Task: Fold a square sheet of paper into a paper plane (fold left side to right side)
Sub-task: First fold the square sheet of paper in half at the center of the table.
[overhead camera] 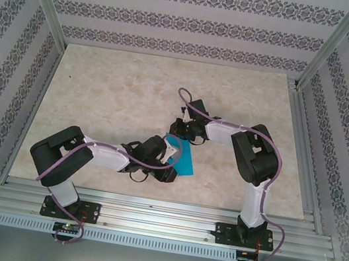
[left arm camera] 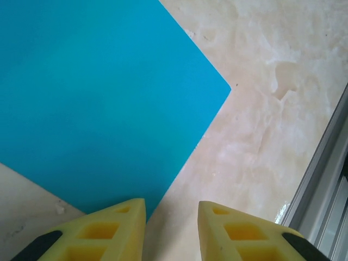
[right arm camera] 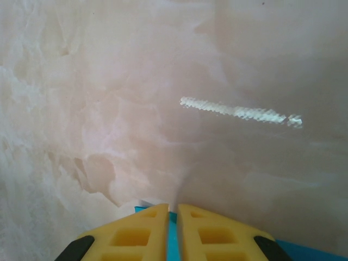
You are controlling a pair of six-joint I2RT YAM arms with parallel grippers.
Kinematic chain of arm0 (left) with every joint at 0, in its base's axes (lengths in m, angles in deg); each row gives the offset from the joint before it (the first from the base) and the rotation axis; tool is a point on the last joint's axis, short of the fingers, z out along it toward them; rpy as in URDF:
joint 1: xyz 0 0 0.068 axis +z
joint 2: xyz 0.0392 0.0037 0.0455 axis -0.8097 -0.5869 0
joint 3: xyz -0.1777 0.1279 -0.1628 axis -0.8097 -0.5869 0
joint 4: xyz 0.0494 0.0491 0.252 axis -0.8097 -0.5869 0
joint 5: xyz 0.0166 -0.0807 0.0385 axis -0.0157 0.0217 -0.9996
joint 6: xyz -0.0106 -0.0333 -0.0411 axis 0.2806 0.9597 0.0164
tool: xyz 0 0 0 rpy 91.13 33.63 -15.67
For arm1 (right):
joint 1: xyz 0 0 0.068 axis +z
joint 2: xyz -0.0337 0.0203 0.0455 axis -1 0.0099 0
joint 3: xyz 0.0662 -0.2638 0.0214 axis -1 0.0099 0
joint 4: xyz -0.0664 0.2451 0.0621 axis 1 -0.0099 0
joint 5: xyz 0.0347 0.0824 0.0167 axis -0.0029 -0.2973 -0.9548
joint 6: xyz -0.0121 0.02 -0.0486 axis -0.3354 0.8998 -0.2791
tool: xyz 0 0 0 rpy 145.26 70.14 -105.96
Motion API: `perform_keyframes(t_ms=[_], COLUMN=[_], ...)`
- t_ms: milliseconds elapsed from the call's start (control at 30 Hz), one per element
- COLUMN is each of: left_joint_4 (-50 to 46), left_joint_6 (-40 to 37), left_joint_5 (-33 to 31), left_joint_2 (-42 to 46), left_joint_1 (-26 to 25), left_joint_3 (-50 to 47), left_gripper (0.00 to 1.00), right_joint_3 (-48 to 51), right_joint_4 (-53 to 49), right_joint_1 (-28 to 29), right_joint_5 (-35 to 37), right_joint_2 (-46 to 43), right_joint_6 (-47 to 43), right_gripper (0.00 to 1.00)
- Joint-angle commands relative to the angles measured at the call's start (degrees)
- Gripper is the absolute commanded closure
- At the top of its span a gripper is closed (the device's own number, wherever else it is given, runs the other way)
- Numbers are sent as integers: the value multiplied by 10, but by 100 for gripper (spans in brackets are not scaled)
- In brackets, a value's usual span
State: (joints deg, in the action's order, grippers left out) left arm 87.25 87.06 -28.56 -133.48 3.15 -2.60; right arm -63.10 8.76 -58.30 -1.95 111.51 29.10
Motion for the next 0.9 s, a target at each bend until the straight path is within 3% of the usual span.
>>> perform_keyframes(t_ms=[0,333,567,700,867], left_joint_4=[-103,-131,-149,-131,-58], left_joint_6=[20,24,21,41,66], left_joint_5=[38,38,50,53,57], left_joint_2=[-1,91,219,218,152], left_joint_1=[-29,-20,84,142,155], left_joint_3=[-36,-38,-14,-7,15], left_gripper=[68,66,60,57,59], right_joint_3=[13,7,-32,-10,82], right_joint_4=[-53,-32,-82,-108,-118], right_joint_1=[2,3,0,-10,-34], right_joint_5=[35,15,27,48,45], right_joint_2=[35,11,-81,-148,-228], right_joint_6=[-6,-3,-31,-48,-53], right_gripper=[86,85,75,66,58])
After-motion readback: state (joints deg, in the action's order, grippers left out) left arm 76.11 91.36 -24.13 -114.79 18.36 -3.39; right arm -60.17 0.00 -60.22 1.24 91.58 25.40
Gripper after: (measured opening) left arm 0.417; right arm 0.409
